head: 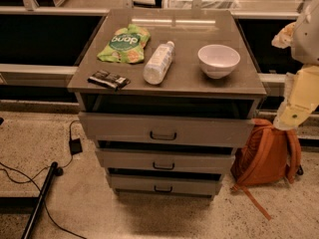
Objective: Open middle drawer
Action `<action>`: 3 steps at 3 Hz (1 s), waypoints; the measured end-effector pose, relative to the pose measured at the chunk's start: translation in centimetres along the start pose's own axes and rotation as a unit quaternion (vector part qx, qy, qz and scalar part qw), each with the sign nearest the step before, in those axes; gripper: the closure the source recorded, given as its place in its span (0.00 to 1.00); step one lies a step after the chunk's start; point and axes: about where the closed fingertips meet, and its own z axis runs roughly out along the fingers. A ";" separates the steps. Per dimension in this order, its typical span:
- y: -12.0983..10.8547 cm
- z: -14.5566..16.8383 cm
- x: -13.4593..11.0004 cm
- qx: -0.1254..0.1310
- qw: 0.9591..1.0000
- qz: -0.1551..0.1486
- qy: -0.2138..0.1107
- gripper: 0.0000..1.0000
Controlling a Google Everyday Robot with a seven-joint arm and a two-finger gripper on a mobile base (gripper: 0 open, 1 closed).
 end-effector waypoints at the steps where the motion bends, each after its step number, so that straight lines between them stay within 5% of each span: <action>1: 0.0 0.0 0.0 0.000 1.000 0.000 0.000 0.00; 2: -0.4 1.7 0.0 -0.005 1.000 -0.003 -0.024 0.00; 3: 0.6 6.8 0.4 -0.034 0.997 -0.007 -0.074 0.00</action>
Offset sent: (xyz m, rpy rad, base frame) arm 0.0232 0.0021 -0.0477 0.1268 0.0088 0.0566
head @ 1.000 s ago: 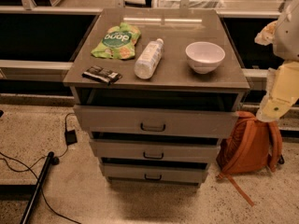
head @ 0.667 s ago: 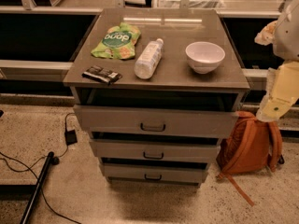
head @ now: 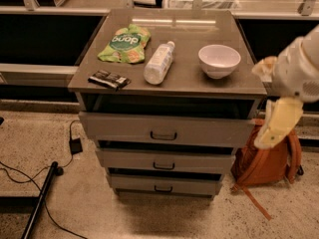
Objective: Open middle drawer
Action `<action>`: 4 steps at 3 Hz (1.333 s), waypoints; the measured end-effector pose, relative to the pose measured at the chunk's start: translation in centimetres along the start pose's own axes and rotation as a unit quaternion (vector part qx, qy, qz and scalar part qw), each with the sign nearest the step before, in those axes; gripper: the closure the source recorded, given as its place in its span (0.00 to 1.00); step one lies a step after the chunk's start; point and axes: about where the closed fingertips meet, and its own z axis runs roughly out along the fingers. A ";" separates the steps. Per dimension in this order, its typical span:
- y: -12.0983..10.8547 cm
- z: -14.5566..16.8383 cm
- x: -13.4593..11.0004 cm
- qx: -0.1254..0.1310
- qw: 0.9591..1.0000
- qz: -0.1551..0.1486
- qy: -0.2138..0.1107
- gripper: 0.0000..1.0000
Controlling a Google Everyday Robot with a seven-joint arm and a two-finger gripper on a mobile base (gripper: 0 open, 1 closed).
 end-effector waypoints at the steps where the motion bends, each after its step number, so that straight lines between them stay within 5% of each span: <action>1: 2.9 8.1 5.1 -0.028 0.998 0.029 -0.051 0.00; 2: 3.6 13.8 8.7 -0.019 0.994 0.043 -0.094 0.00; 4: 3.3 17.3 9.1 -0.018 0.995 0.042 -0.083 0.00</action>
Offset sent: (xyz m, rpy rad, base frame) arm -0.0059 -0.0538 -0.2439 0.3208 -0.0394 -0.0568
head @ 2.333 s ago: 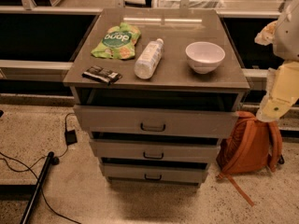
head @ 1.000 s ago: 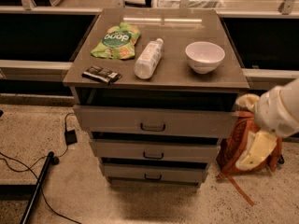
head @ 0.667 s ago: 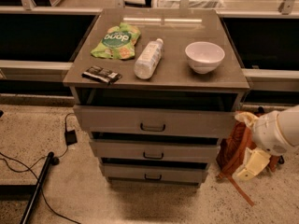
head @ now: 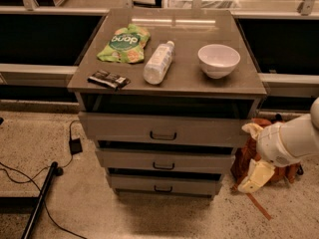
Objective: Open middle drawer
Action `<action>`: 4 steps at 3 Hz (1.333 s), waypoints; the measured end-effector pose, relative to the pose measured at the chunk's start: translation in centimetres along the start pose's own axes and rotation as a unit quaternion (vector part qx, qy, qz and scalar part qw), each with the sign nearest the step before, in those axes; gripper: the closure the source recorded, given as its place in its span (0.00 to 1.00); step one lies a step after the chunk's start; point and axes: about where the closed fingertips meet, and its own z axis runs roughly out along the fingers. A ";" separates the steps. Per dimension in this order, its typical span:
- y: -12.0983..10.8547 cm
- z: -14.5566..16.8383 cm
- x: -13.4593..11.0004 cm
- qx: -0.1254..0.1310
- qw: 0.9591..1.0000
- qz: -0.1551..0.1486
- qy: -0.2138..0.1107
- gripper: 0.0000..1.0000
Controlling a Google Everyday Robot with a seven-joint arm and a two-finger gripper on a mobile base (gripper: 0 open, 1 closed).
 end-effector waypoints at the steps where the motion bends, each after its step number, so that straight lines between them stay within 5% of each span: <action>1: 1.9 5.9 1.5 0.004 1.000 -0.005 -0.025 0.00; 2: 1.2 9.3 3.3 0.058 0.995 -0.067 -0.051 0.00; 3: -2.3 12.0 4.6 0.085 0.989 -0.089 -0.083 0.00; 4: -5.6 10.4 4.3 0.116 0.985 -0.094 -0.088 0.00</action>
Offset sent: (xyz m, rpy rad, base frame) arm 0.0285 0.0130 -0.1339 0.0016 -0.4647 0.1713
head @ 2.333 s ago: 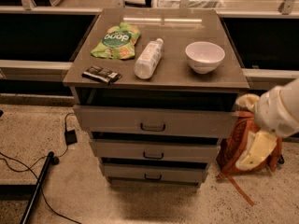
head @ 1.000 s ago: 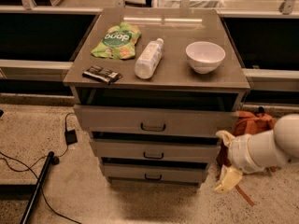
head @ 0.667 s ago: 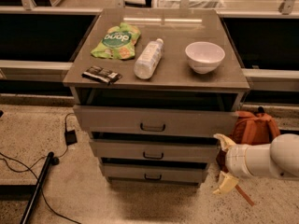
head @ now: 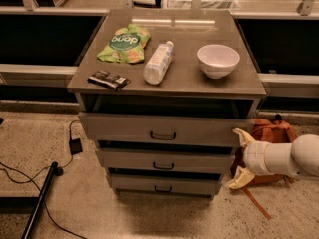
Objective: Open middle drawer
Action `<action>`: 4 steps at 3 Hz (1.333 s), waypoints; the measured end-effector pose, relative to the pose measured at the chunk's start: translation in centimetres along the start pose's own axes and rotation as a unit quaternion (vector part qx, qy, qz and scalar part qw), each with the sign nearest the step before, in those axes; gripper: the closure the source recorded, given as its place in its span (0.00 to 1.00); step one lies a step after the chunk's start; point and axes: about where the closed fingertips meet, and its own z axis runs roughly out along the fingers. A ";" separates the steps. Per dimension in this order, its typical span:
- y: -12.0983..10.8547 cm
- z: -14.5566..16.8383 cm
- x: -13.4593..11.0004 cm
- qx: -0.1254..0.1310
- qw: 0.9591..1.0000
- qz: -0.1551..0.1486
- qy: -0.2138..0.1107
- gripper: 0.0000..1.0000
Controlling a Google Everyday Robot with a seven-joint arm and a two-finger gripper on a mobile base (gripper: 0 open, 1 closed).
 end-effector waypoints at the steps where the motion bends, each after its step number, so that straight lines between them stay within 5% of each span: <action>1: 2.5 2.9 0.0 -0.039 0.999 -0.025 -0.021 0.00; 2: 8.2 7.0 2.2 -0.091 0.993 -0.059 -0.055 0.00; 3: 10.3 8.3 2.9 -0.103 0.990 -0.077 -0.059 0.00; 4: 9.8 9.5 2.8 -0.096 0.991 -0.082 -0.051 0.00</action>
Offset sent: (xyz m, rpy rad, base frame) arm -0.0602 0.0490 -0.1452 0.0589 0.0785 0.3456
